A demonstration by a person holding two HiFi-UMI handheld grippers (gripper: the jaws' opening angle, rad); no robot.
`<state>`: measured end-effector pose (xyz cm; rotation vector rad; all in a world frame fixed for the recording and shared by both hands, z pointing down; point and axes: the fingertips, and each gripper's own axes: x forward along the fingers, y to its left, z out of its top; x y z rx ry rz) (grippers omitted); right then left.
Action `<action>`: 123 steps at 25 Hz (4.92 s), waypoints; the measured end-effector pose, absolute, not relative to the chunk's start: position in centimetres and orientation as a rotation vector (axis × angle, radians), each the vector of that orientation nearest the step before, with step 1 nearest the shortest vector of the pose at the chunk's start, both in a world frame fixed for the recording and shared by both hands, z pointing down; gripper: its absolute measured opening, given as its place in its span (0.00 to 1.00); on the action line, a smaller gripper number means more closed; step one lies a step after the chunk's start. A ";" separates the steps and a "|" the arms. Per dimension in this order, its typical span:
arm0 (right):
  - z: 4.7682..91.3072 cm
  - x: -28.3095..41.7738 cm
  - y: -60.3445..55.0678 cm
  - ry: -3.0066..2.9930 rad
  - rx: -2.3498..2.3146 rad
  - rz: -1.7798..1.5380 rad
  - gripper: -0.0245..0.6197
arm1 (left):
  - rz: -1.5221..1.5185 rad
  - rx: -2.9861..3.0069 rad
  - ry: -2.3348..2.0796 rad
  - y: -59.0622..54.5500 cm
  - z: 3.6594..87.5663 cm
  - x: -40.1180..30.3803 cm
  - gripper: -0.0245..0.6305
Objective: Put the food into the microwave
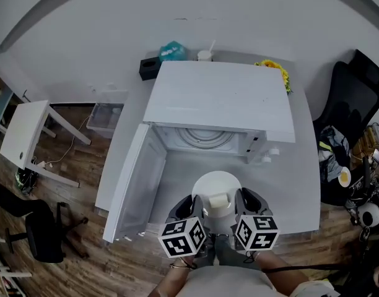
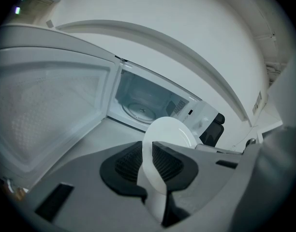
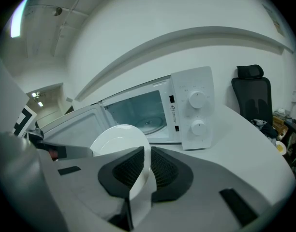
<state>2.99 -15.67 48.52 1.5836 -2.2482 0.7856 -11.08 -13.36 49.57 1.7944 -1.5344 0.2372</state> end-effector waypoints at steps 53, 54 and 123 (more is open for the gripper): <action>51.7 -1.1 -31.3 -2.343 1.796 0.761 0.12 | 0.058 1.803 -1.653 -29.5 52.9 -16.0 0.14; 51.6 -1.2 -31.6 -2.346 1.801 0.759 0.12 | 0.052 1.807 -1.658 -29.8 52.7 -16.1 0.14; 53.6 -1.4 -40.3 -2.046 1.998 0.594 0.12 | 0.174 1.877 -1.776 -39.2 55.3 -16.3 0.14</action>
